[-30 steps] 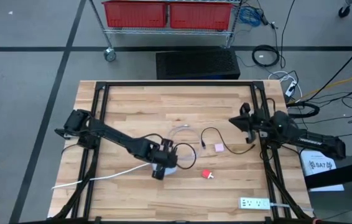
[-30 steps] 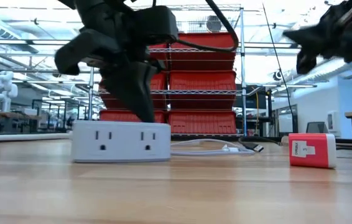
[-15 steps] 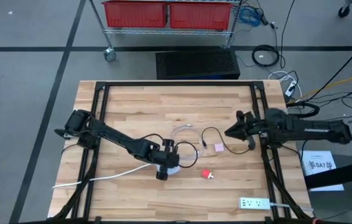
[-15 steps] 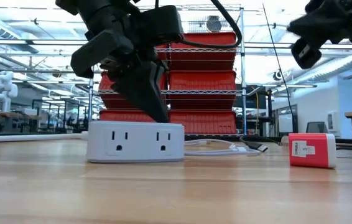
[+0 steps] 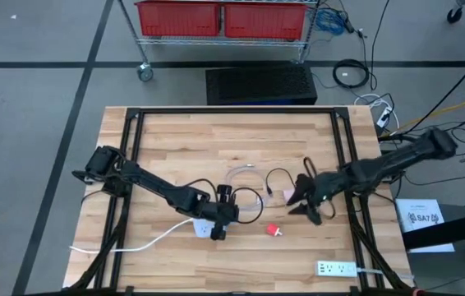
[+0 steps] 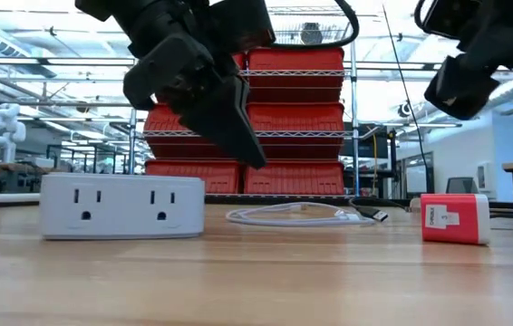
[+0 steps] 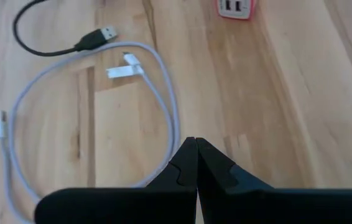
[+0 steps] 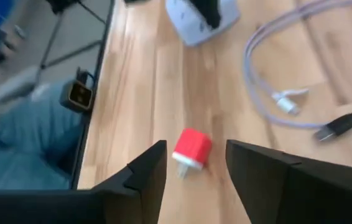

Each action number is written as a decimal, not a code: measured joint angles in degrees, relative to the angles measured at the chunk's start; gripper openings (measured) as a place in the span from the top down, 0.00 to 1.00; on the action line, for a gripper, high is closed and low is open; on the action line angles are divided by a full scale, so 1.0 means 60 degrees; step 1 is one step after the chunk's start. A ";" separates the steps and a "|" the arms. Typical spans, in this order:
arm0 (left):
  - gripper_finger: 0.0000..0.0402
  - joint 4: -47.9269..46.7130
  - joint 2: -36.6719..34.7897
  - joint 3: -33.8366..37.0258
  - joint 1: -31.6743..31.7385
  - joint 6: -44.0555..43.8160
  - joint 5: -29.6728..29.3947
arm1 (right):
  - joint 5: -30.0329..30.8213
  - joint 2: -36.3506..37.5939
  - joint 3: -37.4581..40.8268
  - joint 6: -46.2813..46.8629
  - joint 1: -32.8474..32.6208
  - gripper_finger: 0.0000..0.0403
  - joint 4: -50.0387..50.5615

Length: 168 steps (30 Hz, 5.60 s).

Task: Insert USB
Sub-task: Insert the red charger adapter into the left white outlet extension

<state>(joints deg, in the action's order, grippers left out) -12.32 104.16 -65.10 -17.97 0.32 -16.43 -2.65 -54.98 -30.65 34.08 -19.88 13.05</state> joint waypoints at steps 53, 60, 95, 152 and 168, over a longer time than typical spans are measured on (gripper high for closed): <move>1.00 0.6502 -0.5490 0.5475 -0.3981 -0.0244 -0.4011 | 0.0225 -0.9359 -0.7403 0.2255 -0.0744 0.48 0.5641; 1.00 0.6715 -0.5490 0.5475 -0.4461 -0.0240 -0.4681 | 0.0223 -0.9348 -0.7414 0.1647 -0.0770 0.73 0.5495; 1.00 0.7654 -0.5490 0.5461 -0.5271 0.0172 -0.6603 | 0.1580 -0.9968 -0.7392 -0.4864 0.0090 0.73 -0.4538; 1.00 0.2999 -0.5621 0.4420 -0.6060 -0.2724 -0.6905 | 0.0875 -1.2247 -0.7396 -0.5109 0.0723 0.73 -0.9921; 1.00 -0.8811 -0.3897 0.0648 -0.6219 -1.0583 -0.0445 | 0.0629 -1.2247 -0.7396 -0.5282 0.0654 0.73 -0.9561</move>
<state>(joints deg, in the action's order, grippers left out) -65.18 80.78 -61.21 -55.28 -63.18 -19.10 1.13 -128.46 -75.02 2.39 -15.95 -44.31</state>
